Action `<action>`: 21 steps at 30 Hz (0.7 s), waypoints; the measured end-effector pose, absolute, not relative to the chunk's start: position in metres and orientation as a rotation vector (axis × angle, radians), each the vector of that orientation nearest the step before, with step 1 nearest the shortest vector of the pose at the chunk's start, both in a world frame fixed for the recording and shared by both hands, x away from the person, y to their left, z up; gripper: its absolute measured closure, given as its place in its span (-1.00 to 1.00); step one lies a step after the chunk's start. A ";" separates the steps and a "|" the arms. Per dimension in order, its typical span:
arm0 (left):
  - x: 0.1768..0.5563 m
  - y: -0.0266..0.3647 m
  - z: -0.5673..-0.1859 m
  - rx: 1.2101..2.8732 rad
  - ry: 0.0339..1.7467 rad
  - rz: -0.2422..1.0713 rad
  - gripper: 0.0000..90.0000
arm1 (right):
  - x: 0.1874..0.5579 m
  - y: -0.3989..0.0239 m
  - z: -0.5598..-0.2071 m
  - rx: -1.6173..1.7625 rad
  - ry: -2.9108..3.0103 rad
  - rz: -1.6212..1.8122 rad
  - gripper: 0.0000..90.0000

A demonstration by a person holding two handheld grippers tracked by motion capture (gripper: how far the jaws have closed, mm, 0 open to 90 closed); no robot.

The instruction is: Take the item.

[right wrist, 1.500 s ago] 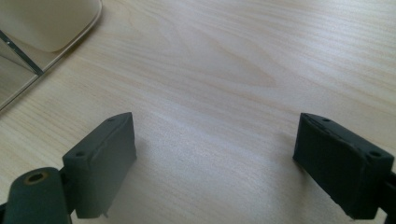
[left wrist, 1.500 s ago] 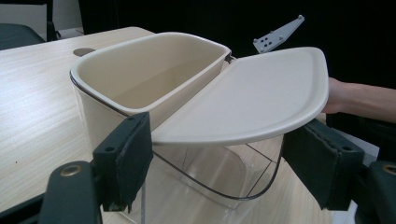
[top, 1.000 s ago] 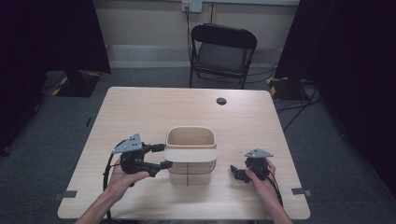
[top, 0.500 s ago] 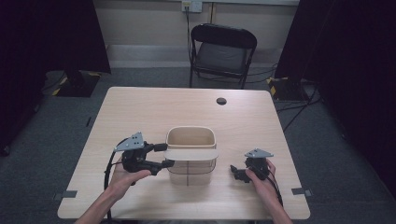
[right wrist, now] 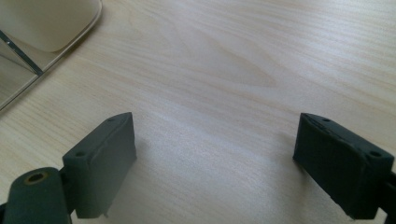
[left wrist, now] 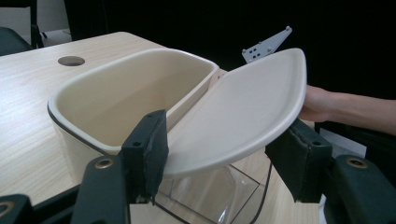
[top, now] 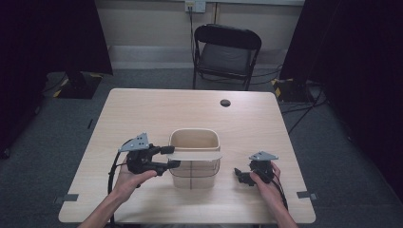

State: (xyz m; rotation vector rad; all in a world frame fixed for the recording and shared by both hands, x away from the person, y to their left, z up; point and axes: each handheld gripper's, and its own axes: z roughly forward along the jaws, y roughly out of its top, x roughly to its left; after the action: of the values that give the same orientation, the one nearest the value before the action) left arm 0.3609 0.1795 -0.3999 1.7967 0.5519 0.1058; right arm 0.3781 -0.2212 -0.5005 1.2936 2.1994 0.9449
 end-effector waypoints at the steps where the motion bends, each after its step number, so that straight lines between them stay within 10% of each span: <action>1: 0.361 0.179 -0.400 1.796 0.553 0.104 -0.13 | 0.378 -0.221 -0.501 1.293 2.199 0.945 -0.73; 21: 0.365 0.177 -0.392 1.832 0.518 0.079 0.04 | 0.378 -0.221 -0.501 1.292 2.199 0.945 -0.73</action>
State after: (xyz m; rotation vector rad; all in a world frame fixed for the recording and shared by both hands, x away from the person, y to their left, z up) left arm 0.3651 0.1772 -0.3918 1.8325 0.5176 0.0791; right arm 0.3782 -0.2212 -0.5005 1.2920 2.1991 0.9450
